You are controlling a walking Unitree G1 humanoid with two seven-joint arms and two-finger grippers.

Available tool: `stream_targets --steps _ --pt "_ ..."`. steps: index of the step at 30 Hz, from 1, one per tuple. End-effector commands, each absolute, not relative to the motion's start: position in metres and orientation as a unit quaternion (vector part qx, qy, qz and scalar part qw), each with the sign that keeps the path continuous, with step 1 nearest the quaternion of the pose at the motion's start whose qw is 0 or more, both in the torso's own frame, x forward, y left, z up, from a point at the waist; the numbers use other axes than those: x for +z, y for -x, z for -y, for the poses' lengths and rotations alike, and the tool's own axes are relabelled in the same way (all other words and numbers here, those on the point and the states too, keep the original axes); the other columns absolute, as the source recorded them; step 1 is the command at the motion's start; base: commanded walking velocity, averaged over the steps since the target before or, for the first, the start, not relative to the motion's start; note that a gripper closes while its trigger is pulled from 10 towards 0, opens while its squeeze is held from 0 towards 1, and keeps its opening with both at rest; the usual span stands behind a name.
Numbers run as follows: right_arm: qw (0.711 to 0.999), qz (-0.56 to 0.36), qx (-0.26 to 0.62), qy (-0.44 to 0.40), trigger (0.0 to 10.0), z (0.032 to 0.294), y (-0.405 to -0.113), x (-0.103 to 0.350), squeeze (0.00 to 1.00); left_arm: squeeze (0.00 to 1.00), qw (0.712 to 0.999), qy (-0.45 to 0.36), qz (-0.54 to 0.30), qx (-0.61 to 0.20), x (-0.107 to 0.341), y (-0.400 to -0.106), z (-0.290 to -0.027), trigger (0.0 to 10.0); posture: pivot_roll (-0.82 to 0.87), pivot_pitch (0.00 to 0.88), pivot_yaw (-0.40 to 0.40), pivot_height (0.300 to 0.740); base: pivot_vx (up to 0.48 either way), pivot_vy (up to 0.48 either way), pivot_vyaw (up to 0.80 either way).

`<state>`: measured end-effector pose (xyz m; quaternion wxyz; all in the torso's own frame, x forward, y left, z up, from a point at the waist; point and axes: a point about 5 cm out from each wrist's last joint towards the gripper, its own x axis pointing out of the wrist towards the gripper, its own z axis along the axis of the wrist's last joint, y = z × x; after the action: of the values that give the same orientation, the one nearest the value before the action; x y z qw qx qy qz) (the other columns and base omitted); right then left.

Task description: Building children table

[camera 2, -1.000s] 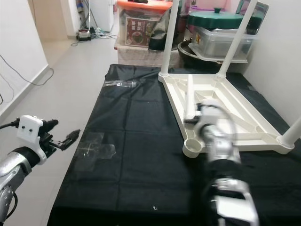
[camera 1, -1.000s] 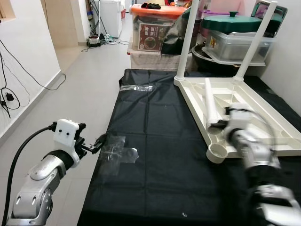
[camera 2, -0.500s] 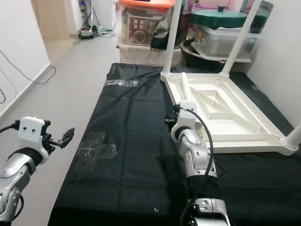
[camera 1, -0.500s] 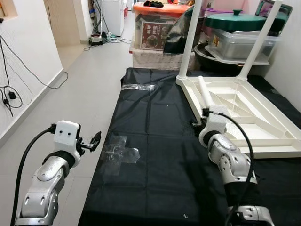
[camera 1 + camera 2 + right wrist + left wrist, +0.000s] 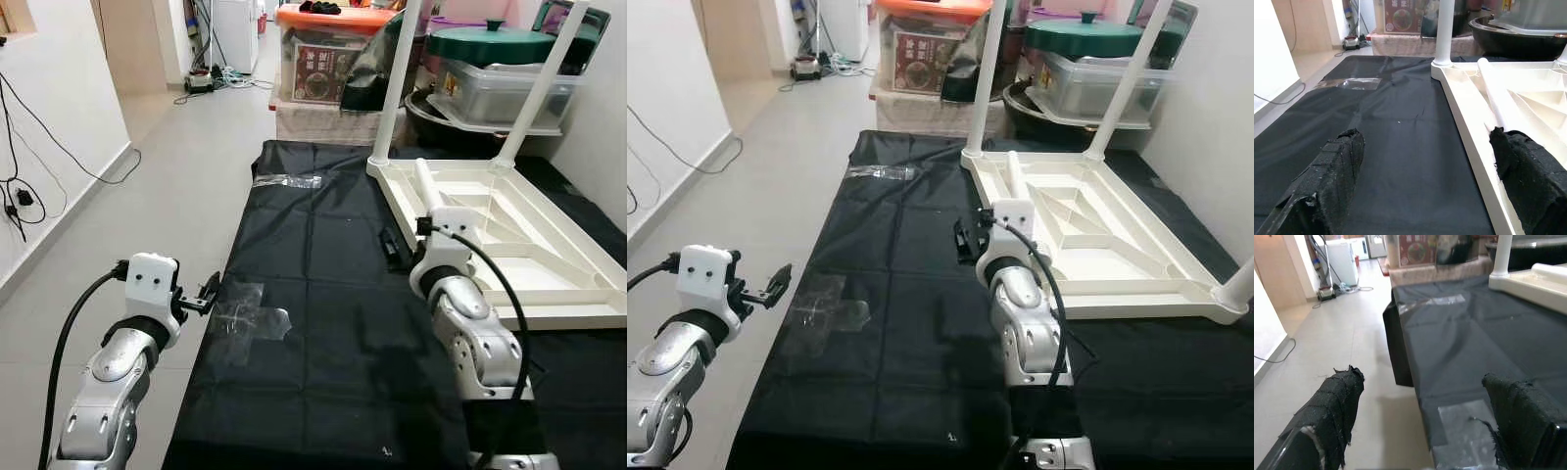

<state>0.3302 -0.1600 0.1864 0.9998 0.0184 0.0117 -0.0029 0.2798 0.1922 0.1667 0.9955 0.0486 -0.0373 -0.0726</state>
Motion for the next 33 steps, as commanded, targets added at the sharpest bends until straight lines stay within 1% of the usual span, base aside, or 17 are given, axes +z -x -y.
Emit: stream_targets --steps 1,4,8,9,10,16,17,20,22,26,33 --pt "1.0 0.008 0.005 -0.022 10.0 0.157 -0.328 0.192 1.0 0.0 0.995 -0.047 0.047 -0.081 0.168 -0.278 -0.185 10.0 0.07 0.0 -0.088 0.74 0.0 0.0 0.0" --pt "1.0 0.014 0.008 -0.022 10.0 0.154 -0.327 0.193 1.0 0.0 0.994 -0.047 0.05 -0.084 0.167 -0.276 -0.18 10.0 0.07 0.0 -0.089 0.74 0.0 0.0 0.0" --pt "1.0 0.009 0.003 -0.012 10.0 0.149 -0.327 0.192 1.0 0.0 0.993 -0.052 0.056 -0.088 0.168 -0.274 -0.176 10.0 0.08 0.0 -0.097 0.74 0.0 -0.408 0.0" --pt "1.0 0.007 0.006 -0.007 10.0 0.148 -0.327 0.192 0.95 0.0 0.993 -0.054 0.056 -0.086 0.168 -0.274 -0.176 10.0 0.08 0.0 -0.098 0.74 0.0 -0.442 0.0" --pt "1.0 0.005 0.009 -0.001 10.0 0.146 -0.327 0.191 0.0 0.0 0.993 -0.053 0.057 -0.085 0.168 -0.274 -0.176 10.0 0.08 0.0 -0.099 0.74 0.0 -0.446 0.0" --pt "1.0 0.003 0.015 0.007 10.0 0.141 -0.327 0.19 0.0 0.0 0.994 -0.049 0.059 -0.078 0.169 -0.275 -0.178 10.0 0.08 0.0 -0.101 0.74 0.0 -0.446 0.0" --pt "1.0 0.003 0.018 0.02 10.0 0.14 -0.327 0.189 0.0 0.0 0.995 -0.044 0.062 -0.069 0.17 -0.275 -0.179 10.0 0.08 0.0 -0.1 0.74 0.0 0.0 0.54" --pt "1.0 0.003 0.013 0.013 10.0 0.139 -0.327 0.188 0.0 0.0 0.995 -0.029 0.068 -0.06 0.172 -0.276 -0.181 10.0 0.08 0.0 -0.1 0.74 0.0 0.0 0.8" --pt "1.0 -0.002 0.011 0.001 10.0 0.14 -0.327 0.187 0.0 0.0 0.996 -0.026 0.071 -0.053 0.174 -0.277 -0.182 10.0 0.08 0.0 -0.1 0.74 0.0 0.0 0.0" --pt "1.0 -0.004 0.007 0.013 10.0 0.142 -0.327 0.186 0.0 0.0 0.996 -0.018 0.076 -0.045 0.174 -0.277 -0.183 10.0 0.08 0.0 -0.101 0.74 0.0 0.0 0.0" --pt "1.0 -0.006 0.012 0.021 10.0 0.141 -0.328 0.185 0.0 0.0 0.996 -0.014 0.078 -0.041 0.175 -0.277 -0.184 10.0 0.08 0.0 -0.103 0.74 0.27 0.0 0.0"
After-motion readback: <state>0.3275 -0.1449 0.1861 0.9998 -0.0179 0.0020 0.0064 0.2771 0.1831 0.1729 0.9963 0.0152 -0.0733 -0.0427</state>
